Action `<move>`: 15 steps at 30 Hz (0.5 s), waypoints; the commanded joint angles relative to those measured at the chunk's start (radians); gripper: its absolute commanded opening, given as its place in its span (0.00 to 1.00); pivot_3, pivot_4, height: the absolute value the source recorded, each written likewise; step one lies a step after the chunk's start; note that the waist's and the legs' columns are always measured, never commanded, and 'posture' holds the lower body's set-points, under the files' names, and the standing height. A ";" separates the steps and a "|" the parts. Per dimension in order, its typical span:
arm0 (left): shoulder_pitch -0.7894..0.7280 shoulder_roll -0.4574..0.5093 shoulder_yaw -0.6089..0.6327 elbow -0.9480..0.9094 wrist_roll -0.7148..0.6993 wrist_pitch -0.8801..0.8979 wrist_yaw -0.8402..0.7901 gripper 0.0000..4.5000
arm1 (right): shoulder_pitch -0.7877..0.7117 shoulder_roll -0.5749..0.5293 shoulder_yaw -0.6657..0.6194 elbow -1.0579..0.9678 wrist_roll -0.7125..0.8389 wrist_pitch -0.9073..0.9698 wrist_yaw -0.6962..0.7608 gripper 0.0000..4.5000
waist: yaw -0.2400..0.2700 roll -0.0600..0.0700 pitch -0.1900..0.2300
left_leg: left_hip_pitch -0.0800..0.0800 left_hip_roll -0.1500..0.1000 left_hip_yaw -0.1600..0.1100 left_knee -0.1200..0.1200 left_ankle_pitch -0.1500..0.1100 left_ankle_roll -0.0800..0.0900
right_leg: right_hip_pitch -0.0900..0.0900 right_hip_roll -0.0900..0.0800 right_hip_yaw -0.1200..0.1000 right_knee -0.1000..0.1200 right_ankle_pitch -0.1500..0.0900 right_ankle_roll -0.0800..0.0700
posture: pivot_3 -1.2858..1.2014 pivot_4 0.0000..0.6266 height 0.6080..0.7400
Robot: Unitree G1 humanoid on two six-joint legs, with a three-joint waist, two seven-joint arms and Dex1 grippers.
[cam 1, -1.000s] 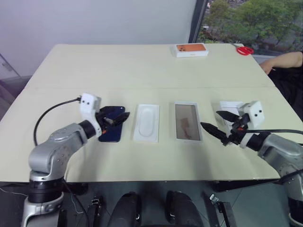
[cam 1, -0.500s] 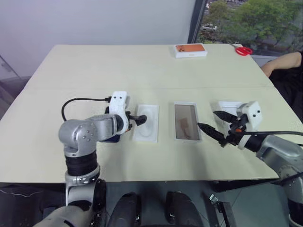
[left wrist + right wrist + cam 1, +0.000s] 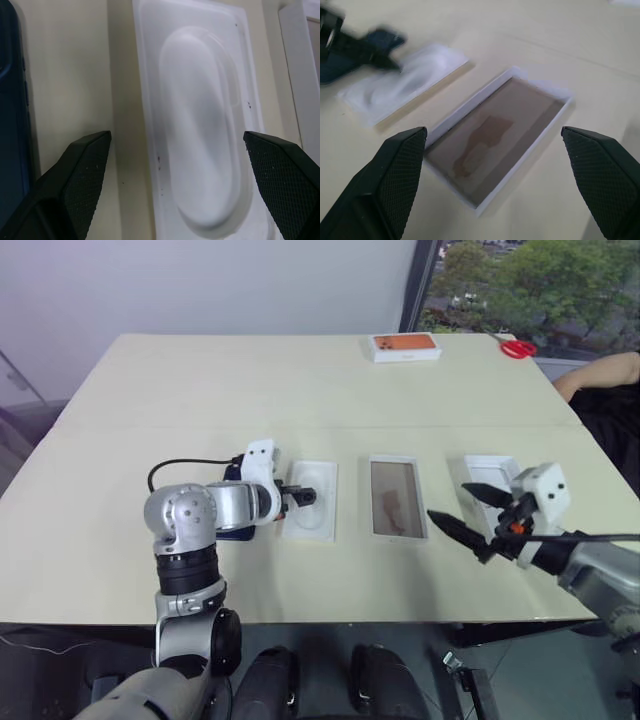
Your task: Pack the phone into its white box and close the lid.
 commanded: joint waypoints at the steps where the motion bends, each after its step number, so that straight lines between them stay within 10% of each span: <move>1: 0.001 0.012 0.002 0.030 -0.121 0.009 0.049 0.99 | 0.014 -0.010 -0.022 -0.058 0.050 -0.001 0.040 1.00 | 0.000 0.000 0.000 | 0.000 0.000 0.000 0.000 0.000 0.000 | 0.000 0.000 0.000 0.000 0.000 0.000 | 0.52 0.24 1.00; 3: 0.013 0.026 0.000 0.040 -0.180 0.009 0.088 0.99 | 0.020 -0.015 -0.019 -0.068 0.066 0.002 0.056 1.00 | 0.000 0.000 0.000 | 0.000 0.000 0.000 0.000 0.000 0.000 | 0.000 0.000 0.000 0.000 0.000 0.000 | 0.52 0.24 1.00; 12: 0.015 0.046 0.013 0.076 -0.354 0.009 0.255 0.05 | -0.008 -0.009 0.010 -0.053 0.076 -0.006 0.067 1.00 | 0.000 0.000 0.000 | 0.000 0.000 0.000 0.000 0.000 -0.001 | 0.000 0.000 0.001 0.000 0.000 0.000 | 0.52 0.24 1.00; 15: 0.008 0.050 0.034 0.086 -0.388 0.009 0.296 0.02 | -0.003 -0.003 0.016 -0.056 0.070 -0.010 0.065 1.00 | 0.000 0.000 0.000 | 0.000 0.000 0.000 0.000 0.000 -0.001 | 0.000 0.000 0.001 0.000 0.000 0.000 | 0.52 0.24 1.00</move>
